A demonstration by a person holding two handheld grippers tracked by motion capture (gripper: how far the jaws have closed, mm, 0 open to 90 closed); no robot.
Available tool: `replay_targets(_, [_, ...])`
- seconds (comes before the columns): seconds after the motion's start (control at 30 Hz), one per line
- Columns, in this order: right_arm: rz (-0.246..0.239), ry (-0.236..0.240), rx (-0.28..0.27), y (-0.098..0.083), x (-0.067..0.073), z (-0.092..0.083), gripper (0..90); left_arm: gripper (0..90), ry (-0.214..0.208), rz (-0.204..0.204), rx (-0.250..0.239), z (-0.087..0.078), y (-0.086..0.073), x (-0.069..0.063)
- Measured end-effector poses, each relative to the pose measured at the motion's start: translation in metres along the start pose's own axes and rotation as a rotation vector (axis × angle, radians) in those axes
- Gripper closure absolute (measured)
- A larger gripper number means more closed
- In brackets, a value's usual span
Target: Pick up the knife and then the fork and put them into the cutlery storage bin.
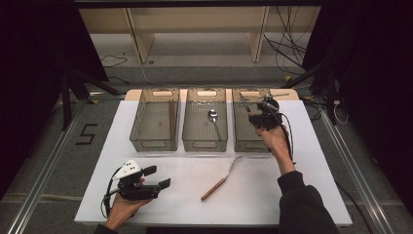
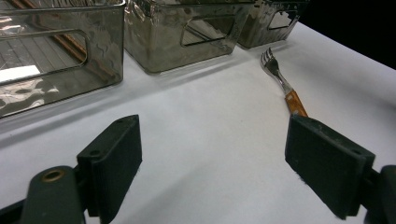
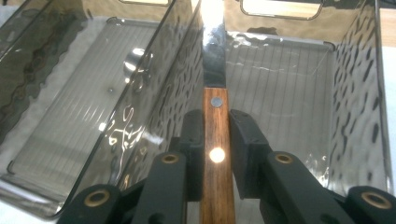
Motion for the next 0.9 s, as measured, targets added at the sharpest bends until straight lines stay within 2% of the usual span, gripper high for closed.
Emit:
replay_targets(0.3, [0.01, -0.017, 0.021, 0.007, 0.003, 0.011, 76.8, 18.6, 0.0, 0.002, 0.001, 0.0, 0.0, 0.0])
replay_targets(0.9, [0.031, -0.026, 0.068, 0.008, 0.002, 0.027, 76.5, 18.6, -0.002, 0.007, 0.007, 0.001, 0.0, -0.001])
Point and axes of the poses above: each handheld gripper's, and its own axes: z roughly forward along the jaws, y roughly out of its top, x roughly to its left, the point moved 4 cm from there along z, roughly forward along the jaws, and after that the axes turned 13 degrees about x, right-handed, at the moved point
